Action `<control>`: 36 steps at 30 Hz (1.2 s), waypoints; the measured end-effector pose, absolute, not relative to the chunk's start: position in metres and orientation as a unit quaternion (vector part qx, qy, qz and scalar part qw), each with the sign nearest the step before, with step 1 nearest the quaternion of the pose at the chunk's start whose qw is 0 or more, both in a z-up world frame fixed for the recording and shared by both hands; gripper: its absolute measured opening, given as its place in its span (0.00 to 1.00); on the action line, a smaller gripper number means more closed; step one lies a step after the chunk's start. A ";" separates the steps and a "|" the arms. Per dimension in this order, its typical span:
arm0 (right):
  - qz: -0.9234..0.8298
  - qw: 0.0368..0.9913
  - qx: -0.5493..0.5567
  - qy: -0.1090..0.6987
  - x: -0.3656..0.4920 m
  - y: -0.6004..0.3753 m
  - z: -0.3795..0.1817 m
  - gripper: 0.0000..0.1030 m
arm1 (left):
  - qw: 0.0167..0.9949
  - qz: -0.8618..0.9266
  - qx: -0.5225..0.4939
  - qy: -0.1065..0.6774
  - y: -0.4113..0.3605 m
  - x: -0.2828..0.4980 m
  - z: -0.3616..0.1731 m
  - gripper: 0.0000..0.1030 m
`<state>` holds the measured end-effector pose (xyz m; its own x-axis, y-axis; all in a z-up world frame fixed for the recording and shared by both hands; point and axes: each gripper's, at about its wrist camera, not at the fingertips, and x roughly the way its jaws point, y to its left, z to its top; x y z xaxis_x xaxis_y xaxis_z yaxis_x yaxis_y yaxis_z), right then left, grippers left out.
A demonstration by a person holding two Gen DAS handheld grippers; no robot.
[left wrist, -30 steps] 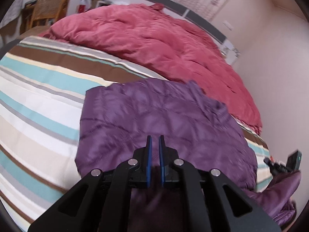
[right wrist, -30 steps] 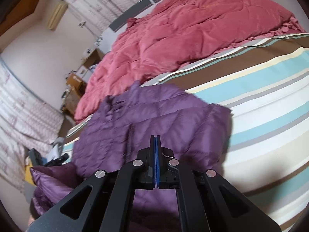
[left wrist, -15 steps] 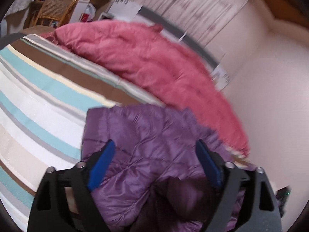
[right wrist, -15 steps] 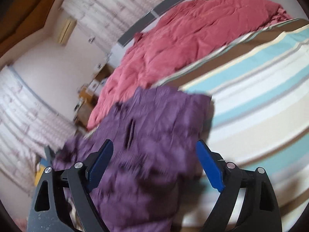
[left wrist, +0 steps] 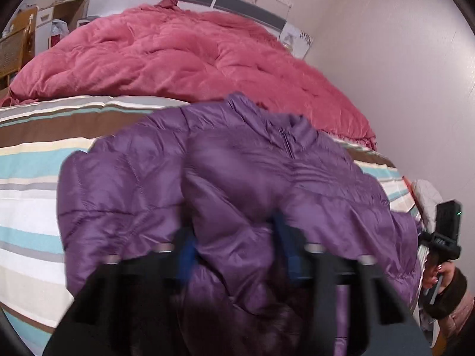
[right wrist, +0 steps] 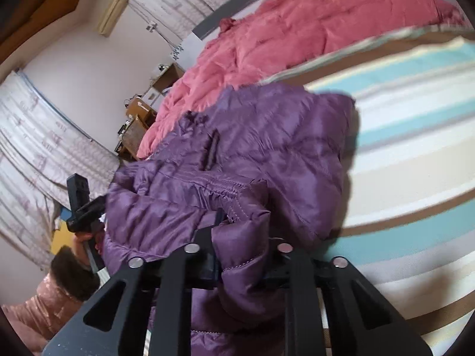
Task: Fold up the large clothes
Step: 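Lift the hem with both grippers and fold it over toward the collar, then open both grippers to release the folded hem onto the jacket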
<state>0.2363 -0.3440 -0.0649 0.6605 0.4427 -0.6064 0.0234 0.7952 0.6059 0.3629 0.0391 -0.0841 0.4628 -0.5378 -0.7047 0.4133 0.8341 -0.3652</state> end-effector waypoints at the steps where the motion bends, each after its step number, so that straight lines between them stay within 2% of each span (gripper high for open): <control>1: 0.123 0.867 0.290 0.387 0.236 -0.342 -0.058 0.13 | 0.851 -0.288 -0.079 0.432 0.038 0.360 -0.081 0.19; 3: 0.120 0.878 0.280 0.369 0.237 -0.344 -0.039 0.12 | 0.857 -0.285 -0.091 0.420 0.042 0.356 -0.071 0.11; 5: 0.116 0.888 0.274 0.350 0.242 -0.348 -0.022 0.12 | 0.865 -0.273 -0.113 0.406 0.054 0.356 -0.061 0.09; 11: 0.088 0.899 0.266 0.337 0.293 -0.354 -0.002 0.11 | 0.885 -0.233 -0.139 0.379 0.076 0.368 -0.040 0.09; 20: 0.008 0.895 0.258 0.364 0.377 -0.348 -0.032 0.11 | 0.900 -0.137 -0.133 0.393 0.063 0.420 -0.063 0.09; 28: -0.046 0.900 0.149 0.407 0.420 -0.328 -0.082 0.11 | 0.902 -0.094 -0.041 0.419 0.040 0.444 -0.105 0.12; 36: -0.055 0.898 0.147 0.412 0.430 -0.329 -0.106 0.11 | 0.898 -0.107 -0.076 0.419 0.046 0.447 -0.130 0.18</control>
